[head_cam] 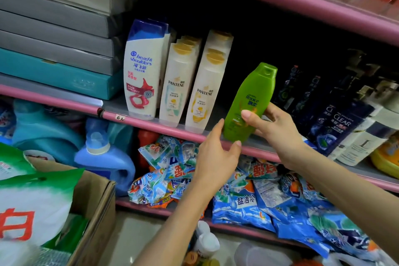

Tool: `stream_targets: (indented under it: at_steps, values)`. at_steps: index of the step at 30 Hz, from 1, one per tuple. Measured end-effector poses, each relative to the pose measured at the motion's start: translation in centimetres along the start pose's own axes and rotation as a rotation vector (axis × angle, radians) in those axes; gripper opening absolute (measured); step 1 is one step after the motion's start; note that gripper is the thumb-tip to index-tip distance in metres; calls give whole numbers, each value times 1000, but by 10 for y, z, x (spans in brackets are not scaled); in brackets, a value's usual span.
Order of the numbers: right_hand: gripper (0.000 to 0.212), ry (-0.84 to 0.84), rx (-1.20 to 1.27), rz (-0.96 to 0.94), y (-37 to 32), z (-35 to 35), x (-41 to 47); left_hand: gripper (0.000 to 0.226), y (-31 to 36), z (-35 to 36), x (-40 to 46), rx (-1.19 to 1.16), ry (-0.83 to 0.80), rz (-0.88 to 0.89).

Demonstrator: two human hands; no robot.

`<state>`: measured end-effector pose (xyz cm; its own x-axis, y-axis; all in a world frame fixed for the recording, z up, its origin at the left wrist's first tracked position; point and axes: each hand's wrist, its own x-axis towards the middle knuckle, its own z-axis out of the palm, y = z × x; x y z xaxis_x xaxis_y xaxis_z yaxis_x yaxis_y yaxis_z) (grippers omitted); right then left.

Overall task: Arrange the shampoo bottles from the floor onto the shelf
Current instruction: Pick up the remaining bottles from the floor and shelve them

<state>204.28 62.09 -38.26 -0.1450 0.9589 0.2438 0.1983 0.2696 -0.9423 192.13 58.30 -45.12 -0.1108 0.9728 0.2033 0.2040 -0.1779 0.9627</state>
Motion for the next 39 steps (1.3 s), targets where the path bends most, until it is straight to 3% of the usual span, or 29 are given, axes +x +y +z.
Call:
stream_targets:
  at_steps: [4,8,14,20,39]
  values:
    - [25,-2,-71,-36,22,-1,23,72,-3,2,9,51,-59,-42]
    - [24,-44,37,26,36,-3,37,74,-7,5,13,94,-104,-85]
    - [24,-154,43,20,50,1,41,77,-9,9,14,109,-62,-92]
    - [31,-159,19,20,60,1,43,71,-11,11,13,108,9,-112]
    - [24,-227,-107,4,63,6,44,63,-7,8,11,114,82,-154]
